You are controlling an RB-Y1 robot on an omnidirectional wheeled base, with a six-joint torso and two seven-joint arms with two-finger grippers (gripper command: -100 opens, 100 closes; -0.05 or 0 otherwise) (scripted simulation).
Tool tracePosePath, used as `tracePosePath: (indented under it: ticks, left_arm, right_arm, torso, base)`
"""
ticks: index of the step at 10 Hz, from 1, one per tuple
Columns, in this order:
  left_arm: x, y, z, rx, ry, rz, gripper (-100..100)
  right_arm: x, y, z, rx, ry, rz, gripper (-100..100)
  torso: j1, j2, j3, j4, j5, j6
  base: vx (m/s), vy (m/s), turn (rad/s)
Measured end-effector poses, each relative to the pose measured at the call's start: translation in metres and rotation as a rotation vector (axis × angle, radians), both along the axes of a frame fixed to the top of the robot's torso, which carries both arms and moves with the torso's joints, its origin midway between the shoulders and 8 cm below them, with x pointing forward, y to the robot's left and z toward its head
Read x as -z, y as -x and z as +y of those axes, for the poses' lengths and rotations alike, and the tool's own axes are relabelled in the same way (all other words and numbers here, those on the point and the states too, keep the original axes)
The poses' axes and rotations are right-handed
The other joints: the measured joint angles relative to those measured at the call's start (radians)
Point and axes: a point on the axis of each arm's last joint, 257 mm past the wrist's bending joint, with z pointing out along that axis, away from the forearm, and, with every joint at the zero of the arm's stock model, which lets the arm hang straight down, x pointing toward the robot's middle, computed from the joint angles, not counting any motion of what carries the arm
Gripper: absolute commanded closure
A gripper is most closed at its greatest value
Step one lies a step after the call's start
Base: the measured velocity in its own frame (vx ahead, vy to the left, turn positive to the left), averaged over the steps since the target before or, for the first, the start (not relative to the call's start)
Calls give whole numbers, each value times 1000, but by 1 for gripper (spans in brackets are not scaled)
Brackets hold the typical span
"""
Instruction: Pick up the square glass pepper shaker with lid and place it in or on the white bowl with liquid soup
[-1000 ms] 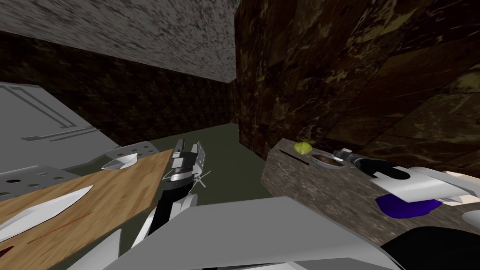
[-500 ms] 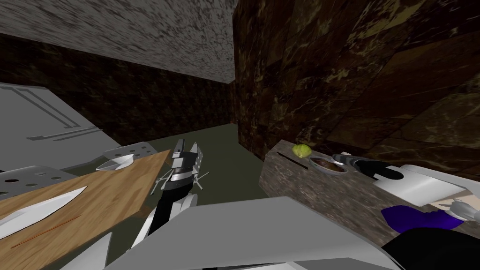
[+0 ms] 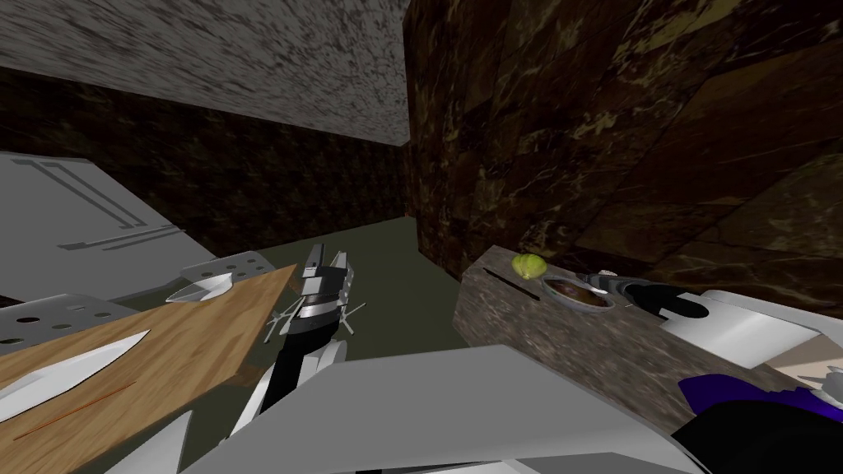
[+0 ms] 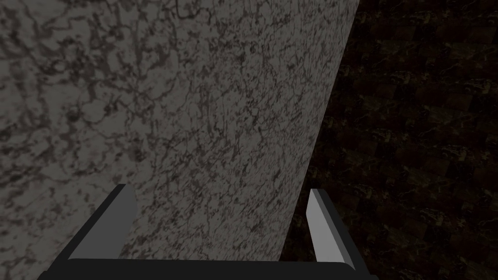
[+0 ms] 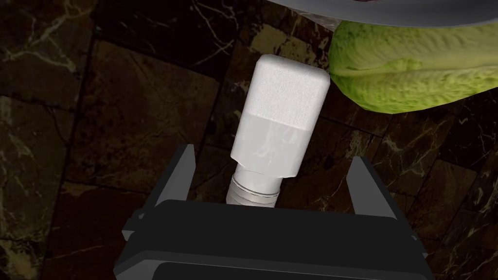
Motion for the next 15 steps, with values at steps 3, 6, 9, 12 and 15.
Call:
tracePosePath:
  ticks: [3,6,9,12,15]
  left_arm:
    - [0,0,0,0,0,0,0]
    - [0,0,0,0,0,0,0]
    - [0,0,0,0,0,0,0]
    - [0,0,0,0,0,0,0]
    - [0,0,0,0,0,0,0]
  right_arm:
    - [0,0,0,0,0,0,0]
    - [-18,-12,5,-15,4,-6,-100]
    - [-36,-30,20,-38,7,-13,-100]
    - [-55,-50,35,-64,6,-14,-100]
    - [-59,-57,40,-72,5,-13,0]
  torso:
    - [1,0,0,0,0,0]
    - [0,1,1,0,0,0]
    - [1,1,1,0,0,0]
    - [0,1,1,0,0,0]
    - [1,1,0,0,0,0]
  base:
    - [0,0,0]
    - [-12,-18,-105]
    - [-11,-14,-74]
    - [-9,-15,-86]
    - [-1,-1,-5]
